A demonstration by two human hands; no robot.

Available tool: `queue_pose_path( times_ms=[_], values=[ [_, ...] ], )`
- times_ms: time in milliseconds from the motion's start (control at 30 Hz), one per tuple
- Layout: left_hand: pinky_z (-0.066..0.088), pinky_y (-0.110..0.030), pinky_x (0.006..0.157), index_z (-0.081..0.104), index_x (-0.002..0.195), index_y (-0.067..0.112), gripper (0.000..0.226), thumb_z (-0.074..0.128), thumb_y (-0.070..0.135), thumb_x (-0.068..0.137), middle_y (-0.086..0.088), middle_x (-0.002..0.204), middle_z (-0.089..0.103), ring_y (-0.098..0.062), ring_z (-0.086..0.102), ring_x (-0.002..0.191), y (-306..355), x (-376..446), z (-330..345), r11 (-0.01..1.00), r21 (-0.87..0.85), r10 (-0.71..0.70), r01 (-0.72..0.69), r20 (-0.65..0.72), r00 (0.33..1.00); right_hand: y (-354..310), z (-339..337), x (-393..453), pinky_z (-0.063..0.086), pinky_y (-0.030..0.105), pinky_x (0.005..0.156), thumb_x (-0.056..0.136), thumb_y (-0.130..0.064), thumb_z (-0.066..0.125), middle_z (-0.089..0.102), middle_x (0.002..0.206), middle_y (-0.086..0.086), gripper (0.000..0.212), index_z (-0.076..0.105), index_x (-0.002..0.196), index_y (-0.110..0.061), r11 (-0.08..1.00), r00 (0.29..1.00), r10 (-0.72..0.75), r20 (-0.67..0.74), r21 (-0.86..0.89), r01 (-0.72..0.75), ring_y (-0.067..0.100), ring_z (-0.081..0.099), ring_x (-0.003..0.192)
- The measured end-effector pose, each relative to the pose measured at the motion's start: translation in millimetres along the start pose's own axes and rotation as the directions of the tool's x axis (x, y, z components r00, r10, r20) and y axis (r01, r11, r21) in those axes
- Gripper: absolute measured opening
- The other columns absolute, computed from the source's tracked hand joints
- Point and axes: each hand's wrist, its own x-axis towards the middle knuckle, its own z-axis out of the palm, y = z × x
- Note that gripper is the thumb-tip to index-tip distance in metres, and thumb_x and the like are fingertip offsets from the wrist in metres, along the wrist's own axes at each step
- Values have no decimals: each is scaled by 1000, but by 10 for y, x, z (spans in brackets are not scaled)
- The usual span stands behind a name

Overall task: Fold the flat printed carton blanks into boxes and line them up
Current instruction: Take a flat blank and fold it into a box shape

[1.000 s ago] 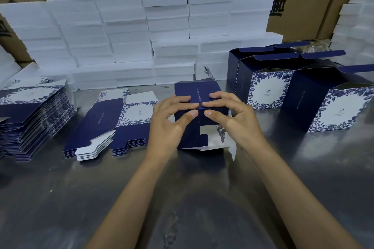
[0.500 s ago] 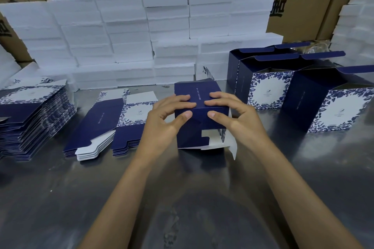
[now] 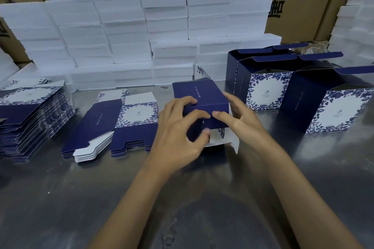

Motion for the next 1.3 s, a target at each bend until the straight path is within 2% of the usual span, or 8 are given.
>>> queue_pose_path(
  times_ms=[133, 333, 500, 633, 800, 933, 1167, 1300],
  values=[
    [24, -43, 116, 50, 128, 36, 76, 80, 63, 64, 4, 147, 28, -25, 18, 145, -73, -38, 28, 979, 201, -7, -30, 180, 984, 42, -109, 11, 54, 14, 77, 87, 7, 55, 76, 108, -19, 59, 66, 117, -43, 998, 999, 14, 51, 62, -17, -4, 70, 99],
    [34, -50, 111, 55, 120, 29, 53, 84, 28, 76, -1, 140, 32, -30, 31, 137, -95, -46, 75, 967, 256, -3, -9, 47, 999, 72, -239, 36, 54, 20, 75, 83, -28, 59, 74, 113, -16, 44, 69, 119, -50, 994, 973, 76, 219, 66, -92, 2, 70, 95],
    [33, -47, 113, 56, 118, 27, 51, 84, 20, 76, 1, 140, 30, -28, 27, 138, -143, -42, 107, 979, 202, -28, 24, 14, 1000, 236, -184, 51, 42, 48, 114, 91, 6, 49, 60, 143, -4, 63, 58, 136, -38, 991, 967, 137, 216, -27, -134, 18, 55, 132],
    [35, -39, 111, 51, 124, 28, 64, 86, 14, 72, -1, 138, 29, -21, 26, 135, -160, -33, 133, 990, 137, -31, 34, -27, 999, 286, -79, 20, 44, 42, 111, 75, 1, 65, 66, 134, -3, 78, 50, 143, -34, 991, 947, 74, 312, 79, -104, 16, 60, 126],
    [40, -35, 113, 33, 148, 38, 96, 86, 11, 73, 2, 150, 19, -19, 23, 143, -181, -29, 152, 971, -136, -205, 195, -67, 976, 347, 22, 42, 49, 37, 107, 64, -35, 91, 60, 138, -13, 90, 46, 142, -43, 996, 975, 90, 202, -2, -91, 12, 62, 123],
    [46, -25, 106, 16, 155, 39, 112, 89, 16, 73, 3, 152, 32, -15, 43, 136, -251, -17, 136, 819, -381, -445, 429, 49, 894, 429, 139, 53, 58, 24, 88, 74, -31, 90, 66, 127, -11, 74, 50, 136, -38, 999, 999, 37, 21, -16, -37, 6, 68, 108],
    [48, -21, 97, 21, 152, 48, 103, 84, 13, 78, 34, 121, 47, -7, 44, 134, -267, -47, 184, 739, -384, -496, 554, 246, 833, 505, 221, 109, 57, 22, 84, 81, -21, 85, 72, 108, -15, 50, 57, 120, -31, 999, 978, -43, -204, 19, 48, 0, 69, 98],
    [51, -25, 98, 22, 154, 48, 103, 83, 13, 79, 15, 132, 48, -7, 45, 132, -214, -42, 209, 720, -386, -507, 576, 274, 817, 522, 209, 118, 54, 15, 79, 80, -24, 85, 71, 106, -19, 48, 60, 120, -34, 998, 952, -56, -301, -12, 55, -7, 67, 94]
  ],
)
